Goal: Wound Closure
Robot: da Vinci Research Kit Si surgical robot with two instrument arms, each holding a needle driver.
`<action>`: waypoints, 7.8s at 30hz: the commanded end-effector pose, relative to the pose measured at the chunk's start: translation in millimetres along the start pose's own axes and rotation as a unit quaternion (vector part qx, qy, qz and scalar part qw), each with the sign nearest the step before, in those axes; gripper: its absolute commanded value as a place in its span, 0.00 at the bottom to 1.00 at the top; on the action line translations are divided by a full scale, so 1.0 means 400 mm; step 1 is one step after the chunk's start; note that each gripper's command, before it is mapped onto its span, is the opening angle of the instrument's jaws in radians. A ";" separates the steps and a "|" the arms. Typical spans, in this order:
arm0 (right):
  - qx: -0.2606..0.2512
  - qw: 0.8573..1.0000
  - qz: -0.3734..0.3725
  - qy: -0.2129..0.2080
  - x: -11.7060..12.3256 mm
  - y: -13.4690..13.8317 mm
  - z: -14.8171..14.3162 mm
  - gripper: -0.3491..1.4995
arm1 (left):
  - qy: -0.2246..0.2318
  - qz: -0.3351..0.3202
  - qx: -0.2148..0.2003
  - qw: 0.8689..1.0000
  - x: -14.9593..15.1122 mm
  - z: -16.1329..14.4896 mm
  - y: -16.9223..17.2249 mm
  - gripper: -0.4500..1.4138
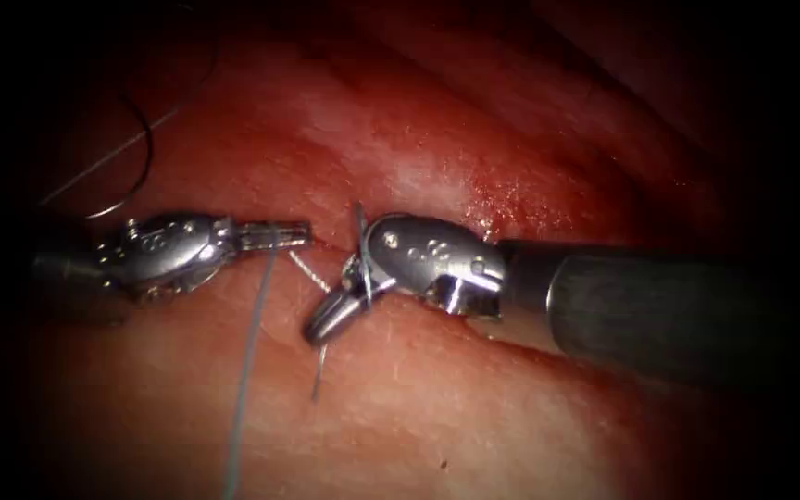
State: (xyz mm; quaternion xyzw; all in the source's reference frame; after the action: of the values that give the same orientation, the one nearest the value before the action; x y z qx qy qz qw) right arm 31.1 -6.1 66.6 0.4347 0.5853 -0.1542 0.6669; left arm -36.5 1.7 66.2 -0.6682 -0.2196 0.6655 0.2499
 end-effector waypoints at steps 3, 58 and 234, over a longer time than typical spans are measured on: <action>0.007 1.000 -0.005 -0.020 -0.0039 0.0012 0.0027 0.17 | 0.000 -0.001 -0.002 1.000 -0.0017 0.0001 0.0001 0.00; -0.089 0.994 -0.009 0.056 -0.0082 -0.0031 0.0035 0.00 | -0.005 0.011 -0.022 1.000 -0.0036 -0.0127 0.0278 0.00; -0.458 0.837 0.023 0.297 0.0061 -0.0057 -0.0036 0.12 | -0.019 0.208 -0.076 0.975 0.0127 0.0151 -0.0169 0.00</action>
State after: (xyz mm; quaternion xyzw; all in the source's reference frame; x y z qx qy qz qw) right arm 28.4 -5.2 63.0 0.1165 0.7498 0.2848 0.5857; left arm -41.5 10.6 66.3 -0.7027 -0.1311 0.6975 0.0512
